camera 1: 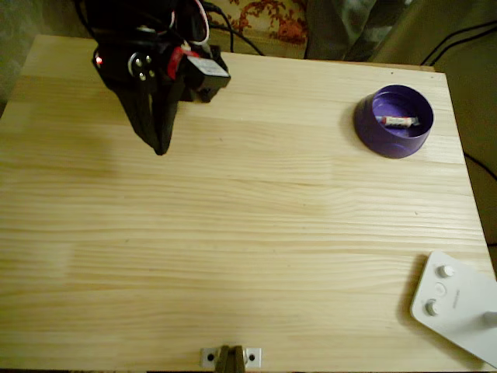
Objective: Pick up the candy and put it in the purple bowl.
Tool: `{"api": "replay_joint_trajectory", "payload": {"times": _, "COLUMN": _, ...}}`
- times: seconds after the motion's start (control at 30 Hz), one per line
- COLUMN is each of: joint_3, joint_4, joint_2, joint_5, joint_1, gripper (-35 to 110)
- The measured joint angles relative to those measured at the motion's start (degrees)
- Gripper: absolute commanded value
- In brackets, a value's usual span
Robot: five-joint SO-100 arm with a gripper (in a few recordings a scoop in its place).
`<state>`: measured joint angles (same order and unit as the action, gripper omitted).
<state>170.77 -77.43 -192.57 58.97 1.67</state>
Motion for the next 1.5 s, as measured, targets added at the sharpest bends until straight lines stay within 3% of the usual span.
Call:
{"api": "replay_joint_trajectory", "payload": {"times": 0.27, "joint_3": 0.18, "joint_4": 0.00, "joint_2": -1.14, "joint_5": 0.00, "joint_1": -1.23, "gripper": 0}}
{"api": "replay_joint_trajectory", "payload": {"times": 0.37, "joint_3": 0.18, "joint_4": 0.00, "joint_2": -1.14, "joint_5": -4.66, "joint_1": -1.23, "gripper": 0}}
{"api": "replay_joint_trajectory", "payload": {"times": 0.47, "joint_3": 0.18, "joint_4": 4.04, "joint_2": -1.14, "joint_5": -16.61, "joint_1": 0.44, "gripper": 0}}
{"api": "replay_joint_trajectory", "payload": {"times": 0.63, "joint_3": 3.52, "joint_4": 12.74, "joint_2": -1.14, "joint_5": -47.72, "joint_1": 3.69, "gripper": 0}}
{"api": "replay_joint_trajectory", "payload": {"times": 0.77, "joint_3": 7.65, "joint_4": 15.29, "joint_2": -1.14, "joint_5": -59.68, "joint_1": 5.19, "gripper": 0}}
{"api": "replay_joint_trajectory", "payload": {"times": 1.5, "joint_3": 9.32, "joint_4": 16.70, "joint_2": -1.14, "joint_5": -63.63, "joint_1": 7.29, "gripper": 0}}
